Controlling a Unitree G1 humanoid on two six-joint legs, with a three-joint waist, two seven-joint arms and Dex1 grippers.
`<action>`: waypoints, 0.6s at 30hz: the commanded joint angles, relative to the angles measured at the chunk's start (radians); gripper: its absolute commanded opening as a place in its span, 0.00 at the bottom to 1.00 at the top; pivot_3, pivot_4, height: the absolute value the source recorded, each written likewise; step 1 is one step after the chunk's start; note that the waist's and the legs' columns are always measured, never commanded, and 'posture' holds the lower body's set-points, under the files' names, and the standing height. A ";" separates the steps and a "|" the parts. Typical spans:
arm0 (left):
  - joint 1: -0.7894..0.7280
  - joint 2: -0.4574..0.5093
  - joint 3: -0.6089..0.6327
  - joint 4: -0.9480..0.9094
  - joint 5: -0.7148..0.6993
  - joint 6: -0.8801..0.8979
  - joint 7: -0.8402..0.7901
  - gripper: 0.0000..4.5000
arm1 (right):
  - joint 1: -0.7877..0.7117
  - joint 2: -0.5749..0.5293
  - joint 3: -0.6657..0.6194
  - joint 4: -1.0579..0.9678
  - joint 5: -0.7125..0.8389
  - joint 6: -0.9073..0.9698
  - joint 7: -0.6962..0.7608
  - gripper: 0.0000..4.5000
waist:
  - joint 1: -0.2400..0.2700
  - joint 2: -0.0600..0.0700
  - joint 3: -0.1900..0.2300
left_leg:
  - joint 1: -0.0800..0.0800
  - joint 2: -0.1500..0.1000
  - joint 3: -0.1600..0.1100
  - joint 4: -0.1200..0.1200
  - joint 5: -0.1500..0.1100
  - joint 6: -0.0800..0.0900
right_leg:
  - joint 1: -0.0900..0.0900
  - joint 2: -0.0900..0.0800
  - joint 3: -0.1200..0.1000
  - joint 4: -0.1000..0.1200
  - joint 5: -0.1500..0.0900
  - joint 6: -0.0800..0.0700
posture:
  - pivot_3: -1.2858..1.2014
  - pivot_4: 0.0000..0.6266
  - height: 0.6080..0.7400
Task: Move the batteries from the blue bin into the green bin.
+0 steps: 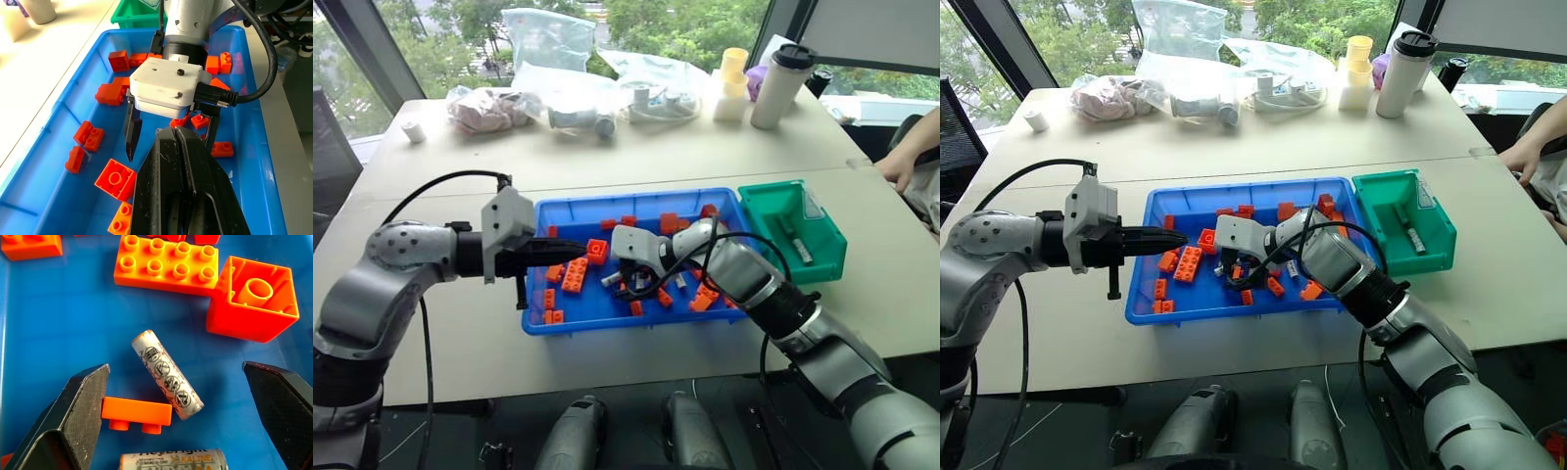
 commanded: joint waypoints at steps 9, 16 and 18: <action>-0.021 -0.010 0.000 -0.008 0.018 -0.026 0.007 0.00 | -0.016 0.028 -0.041 -0.064 -0.015 0.047 0.015 0.00 | 0.001 0.000 0.000 | 0.000 0.000 0.000 0.000 0.000 0.000 | 0.000 0.000 0.000 0.000 0.000 0.000 | 0.52 0.24 1.00; -0.027 -0.014 0.001 -0.012 0.013 -0.016 0.005 0.00 | -0.014 -0.158 -0.287 -0.249 0.025 0.147 -0.008 0.00 | 0.009 0.000 0.000 | 0.000 -0.001 0.000 0.000 -0.001 0.002 | 0.000 -0.001 0.000 0.000 0.000 0.000 | 0.52 0.24 1.00; -0.023 -0.014 0.003 -0.013 0.009 -0.014 0.003 0.00 | 0.017 -0.264 -0.400 -0.287 0.044 0.183 -0.008 0.00 | 0.010 0.000 0.000 | -0.001 -0.001 0.000 0.000 -0.002 0.004 | 0.001 -0.001 -0.001 -0.001 0.000 0.000 | 0.52 0.24 1.00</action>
